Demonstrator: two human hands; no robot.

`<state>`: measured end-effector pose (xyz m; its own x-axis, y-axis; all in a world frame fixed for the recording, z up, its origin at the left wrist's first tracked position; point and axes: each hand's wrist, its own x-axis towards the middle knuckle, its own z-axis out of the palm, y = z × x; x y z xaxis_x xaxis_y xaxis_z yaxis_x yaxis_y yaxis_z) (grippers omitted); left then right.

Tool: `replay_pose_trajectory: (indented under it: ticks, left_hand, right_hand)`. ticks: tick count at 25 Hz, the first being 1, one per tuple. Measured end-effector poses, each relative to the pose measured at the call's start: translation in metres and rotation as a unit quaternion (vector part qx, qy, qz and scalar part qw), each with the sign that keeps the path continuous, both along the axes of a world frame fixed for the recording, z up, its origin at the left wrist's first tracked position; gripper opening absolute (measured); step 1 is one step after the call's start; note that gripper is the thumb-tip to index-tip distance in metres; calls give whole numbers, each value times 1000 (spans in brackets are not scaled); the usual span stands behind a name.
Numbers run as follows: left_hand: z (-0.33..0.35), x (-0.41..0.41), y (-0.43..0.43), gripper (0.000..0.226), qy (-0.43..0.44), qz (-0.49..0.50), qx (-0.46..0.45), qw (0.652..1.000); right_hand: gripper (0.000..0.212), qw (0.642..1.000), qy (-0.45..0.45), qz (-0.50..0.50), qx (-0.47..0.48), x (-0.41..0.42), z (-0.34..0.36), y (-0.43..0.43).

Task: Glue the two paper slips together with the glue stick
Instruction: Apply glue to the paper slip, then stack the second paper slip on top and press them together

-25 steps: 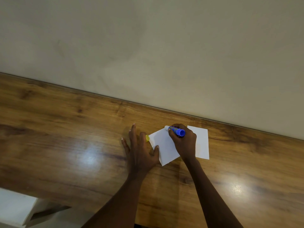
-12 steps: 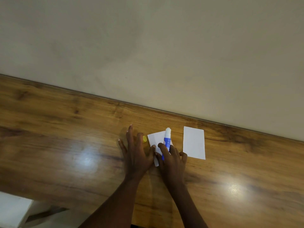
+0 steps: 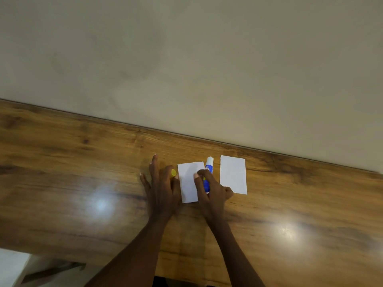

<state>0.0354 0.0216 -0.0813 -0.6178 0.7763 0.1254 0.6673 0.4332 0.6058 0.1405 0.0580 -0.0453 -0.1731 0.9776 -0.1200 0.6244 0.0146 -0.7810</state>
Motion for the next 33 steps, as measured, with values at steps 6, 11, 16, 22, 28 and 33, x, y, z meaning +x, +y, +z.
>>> replay_pose_trajectory:
  ticks: [6, 11, 16, 22, 28, 33]
  left_hand:
    - [9, -1, -3, 37, -62, -2, 49, 997]
    - [28, -2, -1, 34, -211, 49, 72, 974]
    - [77, 79, 29, 35, -309, -69, 134, 939]
    - [81, 198, 63, 43, -224, -227, 33, 947]
    - [31, 222, 68, 50, -63, -265, -92, 958]
    - [12, 218, 69, 52, 0, -274, -146, 951]
  right_hand:
    - [40, 966, 251, -47, 30, 28, 34, -16]
    - [36, 946, 313, -87, -15, 87, 37, -10]
    - [27, 951, 260, -170, -12, 146, 46, 17]
    - [21, 963, 215, -160, 30, 224, 48, 29]
    - [22, 972, 125, -199, 2, 257, 14, 38]
    - [28, 986, 61, -155, 22, 258, -6, 37]
